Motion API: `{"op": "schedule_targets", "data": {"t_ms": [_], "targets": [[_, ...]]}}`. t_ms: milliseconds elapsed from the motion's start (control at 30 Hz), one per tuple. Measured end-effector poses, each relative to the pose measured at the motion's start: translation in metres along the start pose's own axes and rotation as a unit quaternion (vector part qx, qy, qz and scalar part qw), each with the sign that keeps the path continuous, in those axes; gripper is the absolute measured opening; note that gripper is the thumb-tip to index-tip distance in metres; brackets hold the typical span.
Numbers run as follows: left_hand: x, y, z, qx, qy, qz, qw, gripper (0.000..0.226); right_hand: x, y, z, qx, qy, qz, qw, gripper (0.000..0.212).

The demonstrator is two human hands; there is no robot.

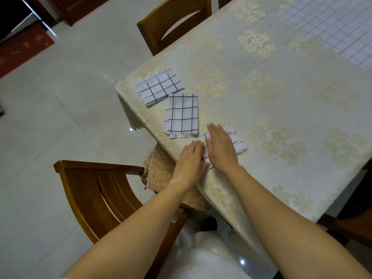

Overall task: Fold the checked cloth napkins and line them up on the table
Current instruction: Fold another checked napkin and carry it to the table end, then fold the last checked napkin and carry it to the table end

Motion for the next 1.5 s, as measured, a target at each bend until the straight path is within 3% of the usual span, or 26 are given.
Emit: {"op": "schedule_targets", "data": {"t_ms": [100,200,267,400,533,800,1033,1267,1500], "targets": [[-0.003,0.001,0.009,-0.032,-0.063,-0.03,0.997,0.075,-0.002,0.017,0.01,-0.045,-0.061,0.049,0.996,0.056],[-0.002,0.003,0.005,0.019,-0.12,-0.041,0.992,0.078,-0.004,0.035,0.004,-0.098,-0.051,0.069,0.992,0.067],[-0.002,0.005,-0.001,0.05,-0.138,-0.051,0.988,0.083,-0.005,0.03,-0.006,-0.07,-0.041,0.112,0.99,0.072],[-0.01,0.011,-0.033,0.041,-0.061,-0.041,0.996,0.068,-0.025,-0.009,-0.028,0.079,0.028,0.114,0.99,0.057],[-0.042,-0.004,-0.1,0.019,-0.018,-0.04,0.999,0.043,-0.059,-0.055,-0.04,0.14,0.049,0.097,0.984,0.04],[-0.168,-0.091,-0.285,0.04,0.121,-0.072,0.989,0.029,-0.116,-0.234,-0.022,0.158,0.103,-0.035,0.981,0.026],[-0.322,-0.201,-0.427,0.015,0.255,-0.11,0.961,0.024,-0.172,-0.449,0.066,0.124,0.082,-0.185,0.971,0.018],[-0.407,-0.291,-0.505,0.075,0.227,-0.142,0.96,0.026,-0.195,-0.577,0.133,0.09,0.067,-0.275,0.955,0.018],[-0.377,-0.35,-0.516,0.069,0.189,-0.138,0.97,0.025,-0.146,-0.615,0.17,0.043,-0.004,-0.239,0.97,0.024]]}}
Point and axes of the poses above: each hand's wrist, its own x-axis towards the middle knuckle, its own z-axis out of the palm, y = z × x, the point moved 1 cm from there along x, towards the middle knuckle, and after that the axes turned 14 degrees about z, right-handed, at the moved point
